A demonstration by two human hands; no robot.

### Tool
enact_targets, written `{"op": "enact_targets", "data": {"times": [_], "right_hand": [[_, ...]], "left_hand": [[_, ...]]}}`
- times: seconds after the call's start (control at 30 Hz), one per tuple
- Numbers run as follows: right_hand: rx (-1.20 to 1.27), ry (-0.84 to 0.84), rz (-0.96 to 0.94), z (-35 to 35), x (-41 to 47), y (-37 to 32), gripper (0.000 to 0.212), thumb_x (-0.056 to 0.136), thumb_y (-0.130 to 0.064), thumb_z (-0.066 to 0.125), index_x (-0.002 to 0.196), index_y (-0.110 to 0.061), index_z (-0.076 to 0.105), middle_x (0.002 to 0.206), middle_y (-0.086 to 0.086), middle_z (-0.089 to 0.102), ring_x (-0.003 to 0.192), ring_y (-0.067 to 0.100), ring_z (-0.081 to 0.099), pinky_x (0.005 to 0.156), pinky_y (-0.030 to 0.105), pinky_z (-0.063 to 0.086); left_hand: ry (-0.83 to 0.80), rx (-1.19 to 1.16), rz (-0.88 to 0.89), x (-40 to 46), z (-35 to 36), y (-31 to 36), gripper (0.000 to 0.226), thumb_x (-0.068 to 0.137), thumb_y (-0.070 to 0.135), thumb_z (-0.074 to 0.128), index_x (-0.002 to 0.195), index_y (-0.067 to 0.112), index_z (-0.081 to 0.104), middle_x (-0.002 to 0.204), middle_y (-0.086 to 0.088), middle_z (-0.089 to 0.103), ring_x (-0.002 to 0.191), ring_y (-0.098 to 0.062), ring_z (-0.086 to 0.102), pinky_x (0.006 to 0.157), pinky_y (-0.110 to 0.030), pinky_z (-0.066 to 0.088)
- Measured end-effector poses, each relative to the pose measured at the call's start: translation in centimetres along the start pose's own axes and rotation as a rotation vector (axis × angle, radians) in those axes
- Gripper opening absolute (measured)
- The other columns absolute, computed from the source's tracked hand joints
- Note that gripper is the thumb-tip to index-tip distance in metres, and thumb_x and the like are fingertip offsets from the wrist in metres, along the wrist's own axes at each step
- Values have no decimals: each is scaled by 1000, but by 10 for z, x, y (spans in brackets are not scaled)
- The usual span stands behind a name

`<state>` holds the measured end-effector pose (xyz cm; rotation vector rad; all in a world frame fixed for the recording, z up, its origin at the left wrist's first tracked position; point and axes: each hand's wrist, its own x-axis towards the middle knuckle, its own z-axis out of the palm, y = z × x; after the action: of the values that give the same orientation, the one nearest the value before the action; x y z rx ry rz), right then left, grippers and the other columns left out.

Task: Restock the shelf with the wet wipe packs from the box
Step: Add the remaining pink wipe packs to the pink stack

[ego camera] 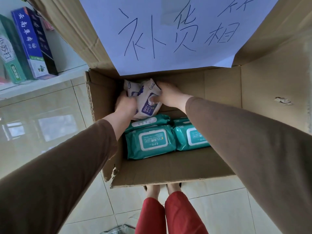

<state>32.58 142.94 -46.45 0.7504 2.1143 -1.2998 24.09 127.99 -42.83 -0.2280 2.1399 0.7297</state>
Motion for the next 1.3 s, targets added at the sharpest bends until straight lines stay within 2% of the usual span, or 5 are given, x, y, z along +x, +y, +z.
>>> {"op": "enact_targets", "data": {"times": [0.23,0.47,0.67,0.9,1.3], "right_hand": [[222,182,262,-54,-47,72,95,82,-29,81,156,-10,24,126,-6,54,111,16,56,78,26,47],[529,118,381,-61,-69,103,26,71,-23,90,85,-19,69,69,-13,74,63,3,70,43,12,45],[429,288,244,-52,-103,68,30,73,-25,88,97,-24,70,92,-9,75,84,11,72,80,37,60],[270,285,176,-72,-218,-22,50,73,-40,80,109,-11,61,96,8,75,86,30,73,79,57,57],[477,168,-127,-106,-402,-332,28,81,-18,82,101,-35,72,102,-12,78,92,4,73,72,13,54]], "left_hand": [[6,104,3,7,0,-6,57,86,19,73,135,17,46,126,-9,62,107,-29,64,87,-43,56],[-48,732,202,5,17,4,72,86,36,72,143,18,31,121,-12,61,102,-34,63,73,-36,48],[113,1071,654,-46,-8,26,38,85,29,69,115,16,51,103,-13,66,96,-36,60,81,-40,42],[11,888,652,-157,-101,47,32,84,29,70,112,24,56,97,-5,61,93,-28,56,69,-37,44],[45,326,459,-354,-405,74,67,69,17,82,131,25,57,106,-4,63,91,-26,62,74,-36,53]]}}
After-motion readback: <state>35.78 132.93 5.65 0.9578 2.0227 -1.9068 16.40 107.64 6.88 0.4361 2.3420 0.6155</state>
